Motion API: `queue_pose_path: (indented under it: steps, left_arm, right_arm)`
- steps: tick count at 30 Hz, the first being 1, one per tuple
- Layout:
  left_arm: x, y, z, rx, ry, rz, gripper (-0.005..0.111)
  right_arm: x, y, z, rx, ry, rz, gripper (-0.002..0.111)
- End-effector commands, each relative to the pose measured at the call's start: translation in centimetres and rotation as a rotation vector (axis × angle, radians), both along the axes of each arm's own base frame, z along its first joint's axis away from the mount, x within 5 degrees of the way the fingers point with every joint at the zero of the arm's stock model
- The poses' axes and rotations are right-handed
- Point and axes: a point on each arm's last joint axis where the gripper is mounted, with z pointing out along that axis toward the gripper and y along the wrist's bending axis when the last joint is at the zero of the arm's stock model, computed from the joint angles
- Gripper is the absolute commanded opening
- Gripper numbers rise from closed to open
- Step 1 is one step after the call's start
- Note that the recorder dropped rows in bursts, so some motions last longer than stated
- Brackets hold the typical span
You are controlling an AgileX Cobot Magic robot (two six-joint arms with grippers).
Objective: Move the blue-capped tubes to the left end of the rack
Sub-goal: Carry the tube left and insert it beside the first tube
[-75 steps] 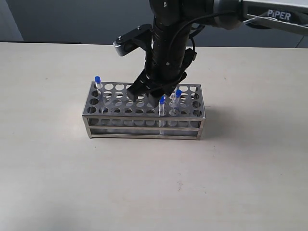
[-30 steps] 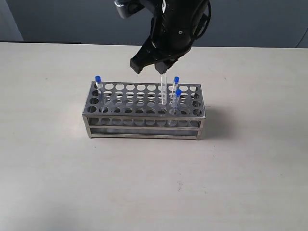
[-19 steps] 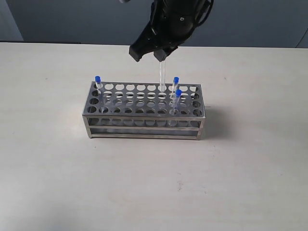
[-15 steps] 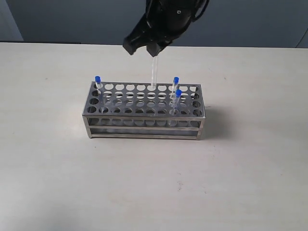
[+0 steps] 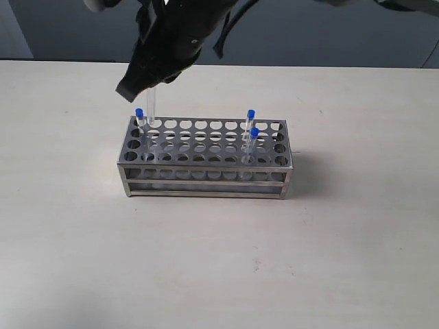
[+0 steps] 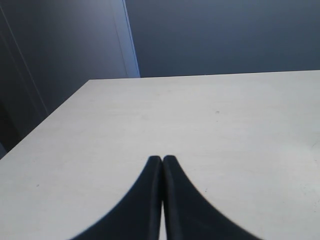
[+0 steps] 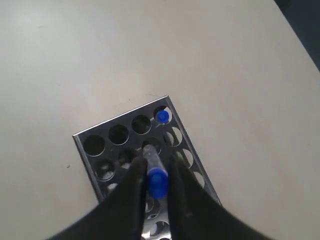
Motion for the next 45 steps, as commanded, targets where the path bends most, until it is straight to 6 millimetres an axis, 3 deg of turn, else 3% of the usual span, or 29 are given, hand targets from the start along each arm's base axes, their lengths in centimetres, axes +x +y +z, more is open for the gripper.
queue_pose_path:
  steps: [1,11,22,45]
  left_arm:
    - [0.0,0.0,0.0,0.000,-0.011,-0.008,0.000]
    - [0.0,0.0,0.0,0.000,-0.011,-0.008,0.000]
    - [0.0,0.0,0.0,0.000,-0.011,-0.008,0.000]
    - [0.0,0.0,0.0,0.000,-0.011,-0.008,0.000]
  right_arm:
    - [0.2,0.8,-0.4,0.008,-0.040,0.036,-0.001]
    - [0.8,1.9,-1.9,0.034,-0.058,0.075,-0.001]
    - [1.8,3.1,-5.9,0.009,-0.001,0.081,-0.001]
    - [3.1,4.5,-9.6,0.053,-0.006,0.063,-0.001]
